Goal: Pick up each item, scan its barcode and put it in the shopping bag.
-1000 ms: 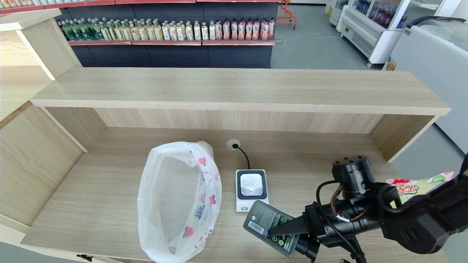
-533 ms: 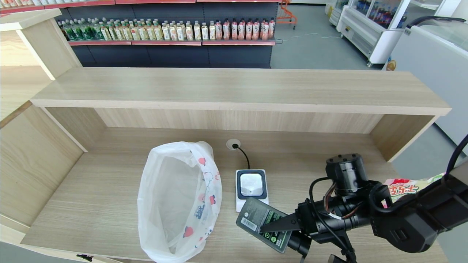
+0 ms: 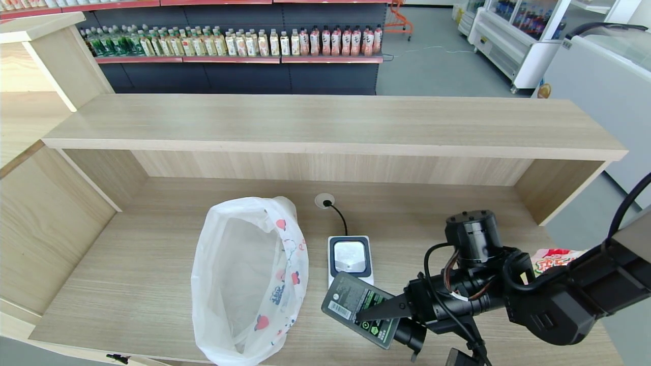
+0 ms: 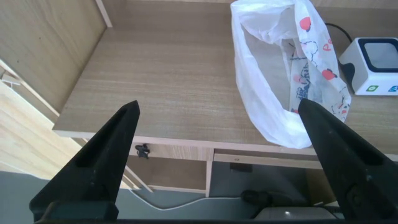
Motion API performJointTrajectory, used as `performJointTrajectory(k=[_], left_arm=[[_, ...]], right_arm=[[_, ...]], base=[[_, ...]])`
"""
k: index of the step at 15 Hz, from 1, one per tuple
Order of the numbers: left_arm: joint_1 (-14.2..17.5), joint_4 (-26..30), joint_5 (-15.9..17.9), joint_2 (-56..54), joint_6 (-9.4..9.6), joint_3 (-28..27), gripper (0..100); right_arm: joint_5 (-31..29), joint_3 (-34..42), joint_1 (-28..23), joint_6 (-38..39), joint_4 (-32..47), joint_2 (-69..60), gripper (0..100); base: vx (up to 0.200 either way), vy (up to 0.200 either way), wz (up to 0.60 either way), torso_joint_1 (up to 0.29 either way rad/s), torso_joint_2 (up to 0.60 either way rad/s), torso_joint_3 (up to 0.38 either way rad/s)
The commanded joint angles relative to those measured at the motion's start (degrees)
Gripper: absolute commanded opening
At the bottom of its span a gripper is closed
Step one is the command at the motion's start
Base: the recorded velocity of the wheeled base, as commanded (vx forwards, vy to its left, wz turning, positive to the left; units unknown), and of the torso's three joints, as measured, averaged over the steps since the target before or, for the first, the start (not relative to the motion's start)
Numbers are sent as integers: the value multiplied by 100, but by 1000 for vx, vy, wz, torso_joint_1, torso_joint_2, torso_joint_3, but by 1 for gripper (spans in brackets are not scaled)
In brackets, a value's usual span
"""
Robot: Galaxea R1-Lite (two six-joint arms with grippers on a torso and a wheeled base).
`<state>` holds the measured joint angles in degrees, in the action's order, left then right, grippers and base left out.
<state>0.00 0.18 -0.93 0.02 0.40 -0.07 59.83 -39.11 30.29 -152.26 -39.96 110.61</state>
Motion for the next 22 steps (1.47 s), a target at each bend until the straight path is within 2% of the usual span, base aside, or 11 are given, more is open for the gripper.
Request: performJointTrajectory(k=[1, 7, 14, 16, 17, 18, 20, 22], left_arm=[[0, -1, -4, -2, -5, -1, 100], [0, -1, -4, -2, -5, -1, 100], [0, -1, -4, -2, -5, -1, 100], [0, -1, -4, -2, -5, -1, 100], [0, -1, -4, -2, -5, -1, 100], [0, -1, -4, -2, -5, -1, 100], [0, -1, -4, -2, 4, -1, 100], [0, -1, -4, -2, 4, -1, 100]], right_arm=[[2, 17, 3, -23, -3, -13, 0], [116, -18, -15, -23, -3, -83, 0], [116, -185, -41, 346, -3, -268, 0], [81, -185, -32, 1058, 15, -206, 0], [73, -176, 56, 1673, 15, -276, 0], [55, -132, 196, 2324, 41, -522, 0], [-86, 167, 143, 3475, 41, -1393, 0], [-323, 509, -6, 5558, 665, -2368, 0]], base=[[0, 0, 0, 0, 0, 0], [0, 0, 0, 0, 0, 0], [0, 0, 0, 0, 0, 0], [0, 0, 0, 0, 0, 0], [0, 0, 0, 0, 0, 0], [0, 0, 0, 0, 0, 0], [0, 0, 0, 0, 0, 0], [0, 0, 0, 0, 0, 0]])
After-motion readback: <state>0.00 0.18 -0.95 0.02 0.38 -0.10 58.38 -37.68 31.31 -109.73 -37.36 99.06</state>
